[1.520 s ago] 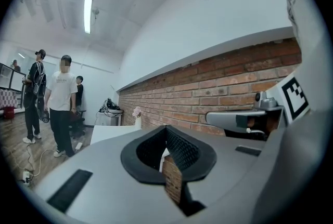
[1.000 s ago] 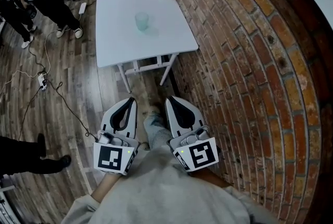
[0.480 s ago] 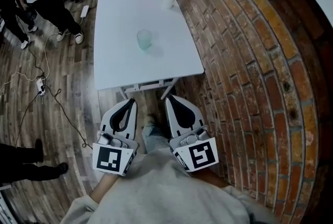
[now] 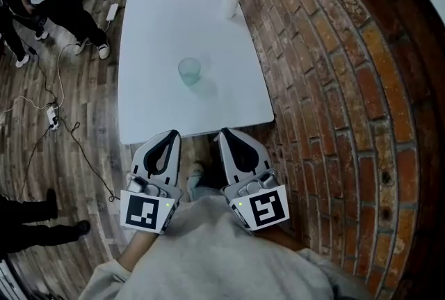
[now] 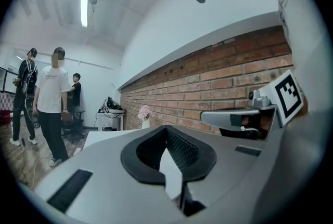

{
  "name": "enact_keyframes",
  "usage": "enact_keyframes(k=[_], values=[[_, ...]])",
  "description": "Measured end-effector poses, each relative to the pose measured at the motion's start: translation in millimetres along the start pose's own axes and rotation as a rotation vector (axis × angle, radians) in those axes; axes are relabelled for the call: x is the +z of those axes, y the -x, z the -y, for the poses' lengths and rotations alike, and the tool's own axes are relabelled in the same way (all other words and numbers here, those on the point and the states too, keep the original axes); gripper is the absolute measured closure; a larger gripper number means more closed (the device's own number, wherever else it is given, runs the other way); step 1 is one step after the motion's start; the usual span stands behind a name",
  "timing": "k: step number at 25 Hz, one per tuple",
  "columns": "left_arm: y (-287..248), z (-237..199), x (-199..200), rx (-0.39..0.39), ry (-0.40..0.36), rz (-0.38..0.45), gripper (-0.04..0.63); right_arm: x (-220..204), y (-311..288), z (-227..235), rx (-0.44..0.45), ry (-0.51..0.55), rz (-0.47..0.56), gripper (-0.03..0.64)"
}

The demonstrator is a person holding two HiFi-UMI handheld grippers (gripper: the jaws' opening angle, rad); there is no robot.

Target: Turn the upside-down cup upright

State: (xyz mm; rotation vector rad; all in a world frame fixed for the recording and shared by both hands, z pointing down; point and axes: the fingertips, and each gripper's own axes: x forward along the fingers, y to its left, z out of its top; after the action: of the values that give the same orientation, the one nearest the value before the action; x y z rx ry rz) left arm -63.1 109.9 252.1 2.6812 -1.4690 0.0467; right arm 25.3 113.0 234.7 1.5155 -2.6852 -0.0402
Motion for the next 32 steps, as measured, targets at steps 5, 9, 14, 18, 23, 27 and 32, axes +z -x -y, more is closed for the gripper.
enact_keyframes(k=[5, 9, 14, 18, 23, 27, 32], values=[[-33.5, -16.5, 3.3, 0.02, -0.002, -0.012, 0.584, -0.1, -29.4, 23.2, 0.013, 0.006, -0.004, 0.611], [-52.2, -26.3, 2.7, 0.035, 0.001, -0.012, 0.584, -4.2, -47.6, 35.0, 0.027, 0.004, -0.006, 0.611], [-66.7, -34.1, 0.5, 0.038, 0.007, -0.014, 0.584, -10.1, -66.1, 41.8, 0.049, -0.007, -0.013, 0.611], [-72.5, -43.6, -5.1, 0.037, 0.012, -0.038, 0.584, -19.2, -77.0, 40.7, 0.063, -0.028, -0.04, 0.611], [-82.5, -55.3, -10.1, 0.003, -0.022, -0.072, 0.584, -27.0, -90.0, 42.1, 0.049, -0.029, -0.062, 0.611], [-91.5, -65.1, -17.7, -0.023, -0.037, -0.102, 0.584, -32.7, -103.2, 39.9, 0.062, -0.011, -0.064, 0.611], [-103.9, -75.6, -28.6, -0.031, -0.04, -0.131, 0.584, -46.3, -121.0, 39.0, 0.077, -0.007, -0.072, 0.609]])
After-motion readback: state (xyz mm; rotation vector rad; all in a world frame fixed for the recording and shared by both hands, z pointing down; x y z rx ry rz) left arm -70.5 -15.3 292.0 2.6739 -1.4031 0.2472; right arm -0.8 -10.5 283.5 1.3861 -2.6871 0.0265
